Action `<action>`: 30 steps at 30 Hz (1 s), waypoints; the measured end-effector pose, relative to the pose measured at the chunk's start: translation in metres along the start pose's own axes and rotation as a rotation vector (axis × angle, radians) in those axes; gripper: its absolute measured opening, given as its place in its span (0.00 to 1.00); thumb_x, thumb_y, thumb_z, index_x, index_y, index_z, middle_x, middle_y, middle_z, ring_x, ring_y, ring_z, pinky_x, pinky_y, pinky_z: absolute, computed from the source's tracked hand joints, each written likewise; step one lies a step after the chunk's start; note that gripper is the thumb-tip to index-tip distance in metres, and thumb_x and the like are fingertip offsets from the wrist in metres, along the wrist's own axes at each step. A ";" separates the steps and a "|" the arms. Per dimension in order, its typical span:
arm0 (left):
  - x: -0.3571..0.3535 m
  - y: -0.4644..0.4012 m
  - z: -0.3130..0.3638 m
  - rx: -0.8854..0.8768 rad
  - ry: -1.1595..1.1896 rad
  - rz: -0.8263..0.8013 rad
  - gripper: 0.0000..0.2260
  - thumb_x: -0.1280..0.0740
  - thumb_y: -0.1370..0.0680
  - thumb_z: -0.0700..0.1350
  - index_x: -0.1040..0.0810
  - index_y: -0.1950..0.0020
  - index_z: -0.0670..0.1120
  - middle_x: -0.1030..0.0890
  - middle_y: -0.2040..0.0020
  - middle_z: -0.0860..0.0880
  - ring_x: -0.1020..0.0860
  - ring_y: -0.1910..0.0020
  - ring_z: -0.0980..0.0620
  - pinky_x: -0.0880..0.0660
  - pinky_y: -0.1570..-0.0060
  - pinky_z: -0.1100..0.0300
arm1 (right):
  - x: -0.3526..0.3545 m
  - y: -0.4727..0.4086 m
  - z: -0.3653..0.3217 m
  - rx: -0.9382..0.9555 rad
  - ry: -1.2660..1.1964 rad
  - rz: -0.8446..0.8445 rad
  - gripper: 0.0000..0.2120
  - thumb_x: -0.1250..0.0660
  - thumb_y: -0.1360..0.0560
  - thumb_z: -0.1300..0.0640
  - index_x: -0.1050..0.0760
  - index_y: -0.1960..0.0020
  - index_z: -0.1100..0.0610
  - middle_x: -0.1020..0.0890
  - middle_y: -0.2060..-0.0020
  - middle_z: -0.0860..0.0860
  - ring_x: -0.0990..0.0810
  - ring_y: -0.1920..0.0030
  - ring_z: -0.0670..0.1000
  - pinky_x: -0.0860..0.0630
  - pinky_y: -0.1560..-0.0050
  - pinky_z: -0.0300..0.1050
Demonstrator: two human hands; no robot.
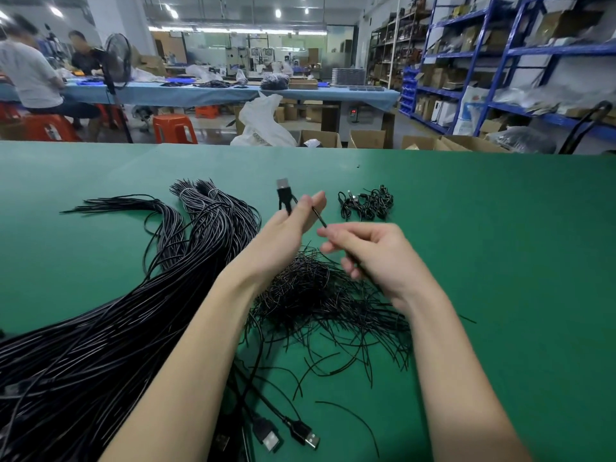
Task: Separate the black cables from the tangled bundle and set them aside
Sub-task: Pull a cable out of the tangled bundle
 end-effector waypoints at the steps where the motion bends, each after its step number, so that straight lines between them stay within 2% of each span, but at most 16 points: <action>1: -0.003 -0.001 0.001 -0.021 0.143 -0.021 0.20 0.50 0.13 0.53 0.28 0.26 0.49 0.25 0.28 0.54 0.29 0.29 0.61 0.42 0.22 0.53 | -0.006 0.001 0.010 -0.067 -0.076 -0.062 0.05 0.27 0.23 0.54 0.12 0.51 0.52 0.13 0.61 0.50 0.28 0.73 0.43 0.31 0.73 0.33; 4: -0.017 0.003 0.009 -0.039 0.422 -0.200 0.22 0.53 0.13 0.51 0.31 0.26 0.43 0.24 0.28 0.48 0.27 0.28 0.54 0.32 0.27 0.59 | -0.015 0.001 0.031 -0.165 -0.151 -0.177 0.11 0.27 0.30 0.43 0.12 0.55 0.49 0.18 0.66 0.47 0.32 0.75 0.43 0.38 0.74 0.34; 7: -0.023 0.014 0.012 -0.009 0.402 -0.389 0.23 0.53 0.14 0.51 0.30 0.27 0.41 0.24 0.29 0.44 0.27 0.28 0.49 0.30 0.29 0.58 | -0.005 0.001 0.045 -0.214 0.039 -0.163 0.19 0.25 0.36 0.35 0.14 0.64 0.51 0.24 0.71 0.46 0.34 0.75 0.44 0.40 0.74 0.34; 9: -0.026 0.022 0.010 0.042 0.279 -0.498 0.24 0.50 0.15 0.51 0.29 0.28 0.37 0.23 0.30 0.40 0.25 0.29 0.44 0.30 0.29 0.54 | 0.004 0.003 0.051 -0.219 0.190 -0.183 0.16 0.22 0.35 0.39 0.15 0.64 0.51 0.24 0.71 0.46 0.34 0.72 0.45 0.38 0.72 0.34; 12: -0.038 0.041 0.009 0.120 0.181 -0.738 0.26 0.49 0.15 0.49 0.30 0.29 0.30 0.25 0.32 0.32 0.25 0.32 0.37 0.33 0.27 0.48 | 0.006 0.009 0.048 -0.163 0.333 -0.281 0.03 0.23 0.27 0.52 0.13 0.60 0.49 0.16 0.66 0.45 0.25 0.66 0.44 0.29 0.65 0.34; 15: -0.049 0.052 0.005 0.232 0.008 -0.898 0.24 0.50 0.14 0.46 0.30 0.30 0.27 0.25 0.34 0.29 0.23 0.34 0.37 0.33 0.27 0.50 | 0.006 0.011 0.040 -0.140 0.402 -0.331 0.07 0.25 0.27 0.59 0.13 0.61 0.49 0.15 0.67 0.43 0.23 0.65 0.39 0.27 0.59 0.37; 18: -0.050 0.046 -0.013 0.396 -0.323 -0.780 0.21 0.48 0.13 0.47 0.24 0.33 0.33 0.18 0.39 0.37 0.19 0.38 0.45 0.29 0.30 0.55 | 0.015 -0.001 0.021 -0.057 0.641 -0.195 0.10 0.23 0.28 0.57 0.15 0.64 0.44 0.15 0.67 0.43 0.22 0.66 0.39 0.27 0.59 0.35; 20: -0.044 0.033 -0.016 0.354 -0.491 -0.647 0.20 0.45 0.14 0.52 0.19 0.39 0.41 0.14 0.46 0.51 0.17 0.46 0.57 0.27 0.33 0.57 | 0.016 -0.008 0.004 0.034 0.773 -0.071 0.14 0.24 0.28 0.57 0.18 0.68 0.41 0.15 0.68 0.39 0.21 0.66 0.36 0.29 0.63 0.26; 21: -0.041 0.028 -0.014 0.299 -0.552 -0.584 0.22 0.45 0.15 0.58 0.19 0.43 0.43 0.16 0.51 0.55 0.20 0.51 0.59 0.28 0.33 0.55 | 0.016 -0.010 -0.002 0.084 0.812 -0.014 0.15 0.25 0.28 0.57 0.20 0.69 0.41 0.17 0.70 0.36 0.21 0.66 0.34 0.31 0.65 0.23; 22: -0.038 0.023 -0.012 0.250 -0.584 -0.529 0.26 0.46 0.19 0.63 0.20 0.46 0.44 0.20 0.51 0.55 0.24 0.51 0.57 0.30 0.31 0.51 | 0.015 -0.010 -0.008 0.123 0.821 0.035 0.15 0.27 0.27 0.57 0.20 0.68 0.41 0.19 0.72 0.34 0.23 0.65 0.30 0.33 0.66 0.21; 24: -0.029 0.014 -0.011 0.201 -0.577 -0.412 0.29 0.48 0.22 0.68 0.21 0.44 0.46 0.22 0.46 0.53 0.26 0.47 0.53 0.35 0.27 0.45 | 0.015 -0.009 -0.016 0.178 0.765 0.107 0.11 0.29 0.25 0.57 0.15 0.62 0.44 0.20 0.71 0.32 0.24 0.64 0.27 0.34 0.65 0.20; 25: -0.022 0.009 -0.012 0.183 -0.582 -0.323 0.30 0.48 0.20 0.67 0.21 0.42 0.44 0.21 0.44 0.51 0.24 0.45 0.51 0.35 0.27 0.44 | 0.018 -0.009 -0.018 0.197 0.708 0.138 0.09 0.29 0.24 0.56 0.14 0.58 0.46 0.18 0.70 0.33 0.24 0.65 0.28 0.34 0.65 0.21; 27: -0.008 0.001 -0.012 0.145 -0.525 -0.139 0.25 0.48 0.15 0.60 0.21 0.35 0.45 0.19 0.38 0.48 0.22 0.35 0.48 0.34 0.26 0.46 | 0.022 -0.009 -0.018 0.214 0.553 0.178 0.08 0.30 0.22 0.57 0.13 0.53 0.48 0.15 0.66 0.37 0.24 0.70 0.35 0.32 0.67 0.24; 30: -0.007 -0.001 -0.009 0.106 -0.146 -0.065 0.21 0.47 0.13 0.54 0.26 0.27 0.46 0.23 0.31 0.50 0.26 0.30 0.55 0.41 0.22 0.51 | 0.021 -0.010 -0.004 0.125 0.174 0.160 0.07 0.30 0.20 0.59 0.14 0.51 0.50 0.13 0.62 0.47 0.28 0.71 0.42 0.30 0.70 0.33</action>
Point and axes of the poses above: each hand's wrist, its own y-axis away from the middle knuckle, its own x-axis out of the back of the hand, z = x × y, the point moved 7 cm from there along -y, towards the middle knuckle
